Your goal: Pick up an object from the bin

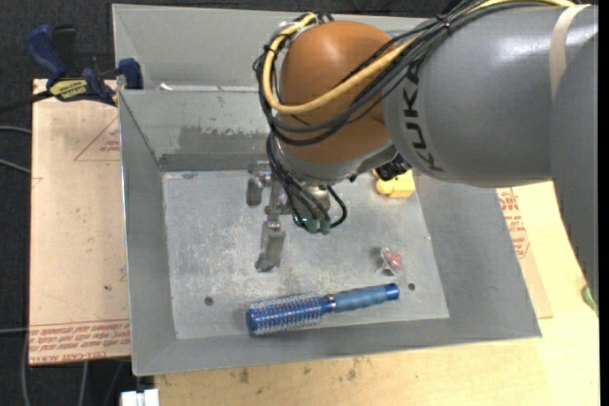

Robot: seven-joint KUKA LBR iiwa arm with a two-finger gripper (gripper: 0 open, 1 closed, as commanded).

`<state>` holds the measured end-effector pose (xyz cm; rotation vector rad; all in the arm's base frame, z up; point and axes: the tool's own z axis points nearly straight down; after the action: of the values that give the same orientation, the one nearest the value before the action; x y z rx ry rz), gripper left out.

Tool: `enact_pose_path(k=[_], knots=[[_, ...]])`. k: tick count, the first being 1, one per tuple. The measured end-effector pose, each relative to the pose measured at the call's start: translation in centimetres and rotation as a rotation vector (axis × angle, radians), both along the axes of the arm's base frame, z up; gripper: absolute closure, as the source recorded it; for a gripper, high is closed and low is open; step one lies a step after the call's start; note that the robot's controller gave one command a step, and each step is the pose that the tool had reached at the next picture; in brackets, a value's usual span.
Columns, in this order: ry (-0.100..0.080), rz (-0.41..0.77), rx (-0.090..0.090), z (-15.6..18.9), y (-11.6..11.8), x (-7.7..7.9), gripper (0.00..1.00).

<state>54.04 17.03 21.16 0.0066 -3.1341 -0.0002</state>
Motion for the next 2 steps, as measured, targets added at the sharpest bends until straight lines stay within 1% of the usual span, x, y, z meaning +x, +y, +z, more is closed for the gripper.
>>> enact_pose_path(k=[1,2], knots=[[-0.028,0.491,0.004,-14.0,-5.2,-5.2,0.00],[-0.011,0.341,0.001,-11.1,-11.3,-5.4,0.00]])
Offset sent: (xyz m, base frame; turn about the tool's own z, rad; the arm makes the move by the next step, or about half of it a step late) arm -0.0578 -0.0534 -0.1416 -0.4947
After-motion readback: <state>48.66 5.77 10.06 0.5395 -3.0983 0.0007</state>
